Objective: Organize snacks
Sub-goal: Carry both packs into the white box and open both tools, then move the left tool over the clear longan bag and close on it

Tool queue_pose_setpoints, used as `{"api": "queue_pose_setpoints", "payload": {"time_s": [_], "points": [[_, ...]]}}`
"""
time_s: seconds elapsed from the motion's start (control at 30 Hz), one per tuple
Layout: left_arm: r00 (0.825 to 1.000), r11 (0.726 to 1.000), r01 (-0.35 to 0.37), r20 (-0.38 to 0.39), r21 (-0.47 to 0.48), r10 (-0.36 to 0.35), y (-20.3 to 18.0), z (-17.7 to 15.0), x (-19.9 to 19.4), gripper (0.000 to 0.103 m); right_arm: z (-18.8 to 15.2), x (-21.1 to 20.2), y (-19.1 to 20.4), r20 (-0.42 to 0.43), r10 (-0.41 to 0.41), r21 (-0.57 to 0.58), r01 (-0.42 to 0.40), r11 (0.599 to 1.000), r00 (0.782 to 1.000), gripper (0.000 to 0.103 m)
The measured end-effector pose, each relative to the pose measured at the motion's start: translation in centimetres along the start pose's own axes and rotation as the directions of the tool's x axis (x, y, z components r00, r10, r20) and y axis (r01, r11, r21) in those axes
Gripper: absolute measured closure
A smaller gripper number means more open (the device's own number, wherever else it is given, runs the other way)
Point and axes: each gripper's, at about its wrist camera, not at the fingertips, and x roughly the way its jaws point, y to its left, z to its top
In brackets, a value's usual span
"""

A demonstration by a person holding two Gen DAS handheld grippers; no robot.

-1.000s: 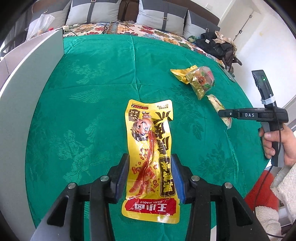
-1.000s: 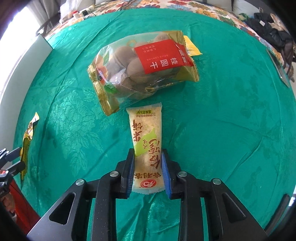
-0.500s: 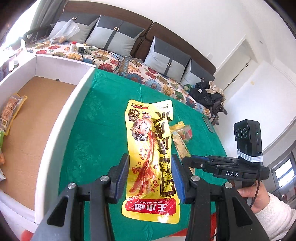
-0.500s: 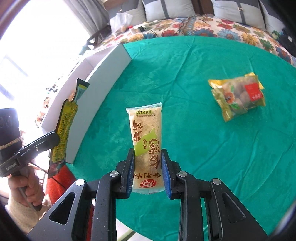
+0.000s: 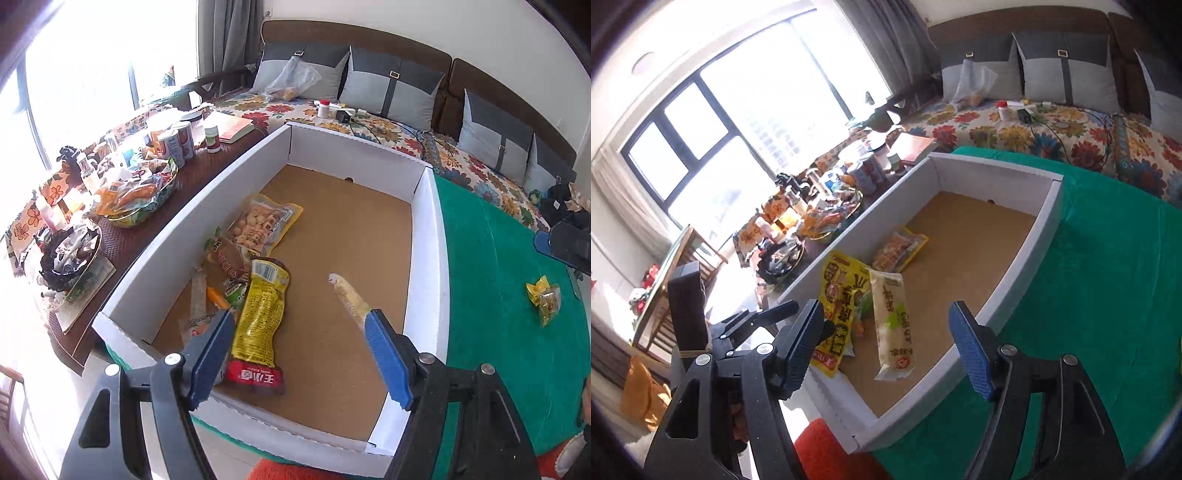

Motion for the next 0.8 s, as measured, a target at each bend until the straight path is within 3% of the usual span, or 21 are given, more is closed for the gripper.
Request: {"api": "queue_pose_setpoints", "payload": {"time_s": [0.1, 0.17, 0.27, 0.4, 0.43, 0.53, 0.67, 0.8], "points": [[0.998, 0.998, 0.059, -0.012, -0.004, -0.059, -1.4, -1.6, 0.3, 0.027, -2.7, -0.7, -3.6, -0.012, -0.113, -0.017, 0.113, 0.993, 0.993, 0.030], [0.994, 0.994, 0.107, -0.015, 0.028, -0.107, -3.8, -2.1, 0.1, 0.027, -5.4, -1.2, -7.1, -0.027, -0.250, -0.048, 0.249, 0.967, 0.968, 0.030], [0.980, 0.975, 0.197, -0.010, 0.102, -0.197, -9.7, -2.7, -1.2, 0.021, -11.1, -3.1, -13.7, -0.061, -0.456, -0.049, 0.453, 0.890, 0.888, 0.030], [0.952, 0.933, 0.304, -0.035, 0.192, -0.303, -17.4, -4.0, -0.6, 0.010, -19.2, -8.6, -22.1, -0.124, -0.627, 0.044, 0.635, 0.771, 0.769, 0.030], [0.949, 0.926, 0.315, -0.054, 0.207, -0.311, -19.5, -4.2, 0.1, 0.005, -20.8, -10.2, -23.7, -0.133, -0.655, 0.070, 0.666, 0.743, 0.744, 0.030], [0.936, 0.903, 0.348, -0.142, 0.252, -0.321, -25.4, -6.5, 3.1, 0.003, -24.1, -14.6, -27.7, -0.134, -0.730, 0.148, 0.742, 0.653, 0.670, 0.030], [0.915, 0.865, 0.387, -0.252, 0.321, -0.315, -32.1, -9.7, 7.6, 0.003, -25.9, -18.4, -31.7, -0.133, -0.778, 0.240, 0.781, 0.576, 0.614, 0.030], [0.923, 0.835, 0.371, -0.266, 0.407, -0.280, -36.9, -11.5, 10.1, 0.004, -26.1, -19.6, -34.1, -0.135, -0.819, 0.266, 0.816, 0.513, 0.558, 0.029]]}}
